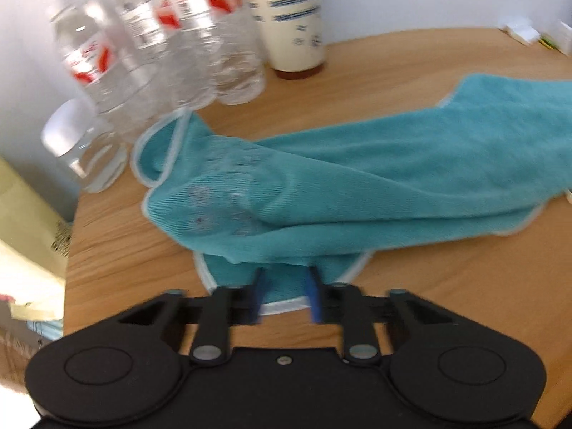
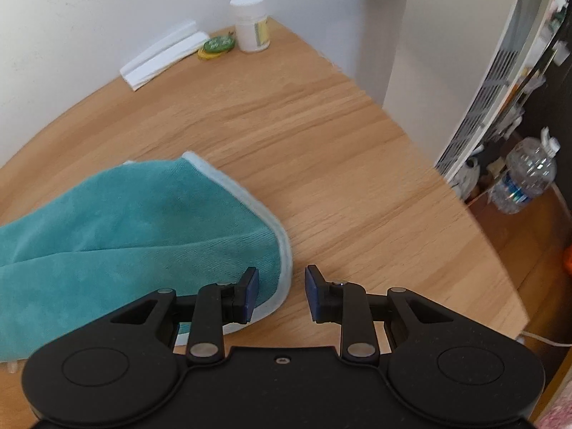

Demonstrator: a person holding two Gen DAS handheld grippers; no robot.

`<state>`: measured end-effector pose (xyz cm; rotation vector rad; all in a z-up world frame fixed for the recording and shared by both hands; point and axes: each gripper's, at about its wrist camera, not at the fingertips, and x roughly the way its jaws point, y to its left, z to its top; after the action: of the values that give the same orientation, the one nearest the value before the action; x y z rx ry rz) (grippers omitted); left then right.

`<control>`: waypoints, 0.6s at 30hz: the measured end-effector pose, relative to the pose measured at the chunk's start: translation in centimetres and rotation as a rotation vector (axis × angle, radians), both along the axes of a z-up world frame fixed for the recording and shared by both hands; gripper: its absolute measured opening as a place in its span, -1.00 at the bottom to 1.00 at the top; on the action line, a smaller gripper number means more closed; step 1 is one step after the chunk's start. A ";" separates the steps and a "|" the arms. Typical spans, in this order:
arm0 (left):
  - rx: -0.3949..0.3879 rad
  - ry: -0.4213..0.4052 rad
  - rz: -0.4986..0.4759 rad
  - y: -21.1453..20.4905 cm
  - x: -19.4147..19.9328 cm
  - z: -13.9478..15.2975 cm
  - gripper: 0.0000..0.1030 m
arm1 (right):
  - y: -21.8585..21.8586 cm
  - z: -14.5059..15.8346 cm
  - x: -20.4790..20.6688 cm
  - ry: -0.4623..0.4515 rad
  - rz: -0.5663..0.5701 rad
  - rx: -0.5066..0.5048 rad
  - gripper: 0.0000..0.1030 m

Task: Fold towel
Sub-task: 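Pull the towel corners apart with both grippers to spread it flat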

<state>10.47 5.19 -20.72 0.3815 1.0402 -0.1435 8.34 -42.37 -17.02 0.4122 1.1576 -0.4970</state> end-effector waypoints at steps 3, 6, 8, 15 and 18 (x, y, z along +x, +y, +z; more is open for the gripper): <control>-0.002 0.012 0.003 -0.3 -0.3 0.0 -1.00 | 0.4 0.0 0.2 0.008 0.039 0.000 -0.54; -0.022 0.034 0.024 0.2 -0.4 0.2 -1.00 | 0.2 0.3 0.3 0.008 0.032 0.037 -0.95; -0.007 0.064 0.022 0.4 -0.7 0.3 -1.00 | 0.1 0.5 0.2 0.018 0.026 0.021 -0.97; 0.013 0.157 0.035 2.7 -2.8 0.7 -1.00 | -0.4 1.4 -1.7 0.050 0.003 -0.014 -0.97; 0.006 0.196 0.032 3.4 -3.8 0.8 -1.00 | -0.4 1.8 -2.2 0.064 0.011 -0.018 -0.97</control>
<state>6.65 8.61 -19.91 0.3615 1.2397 -0.1512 6.15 -42.75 -15.26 0.3769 1.2157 -0.5137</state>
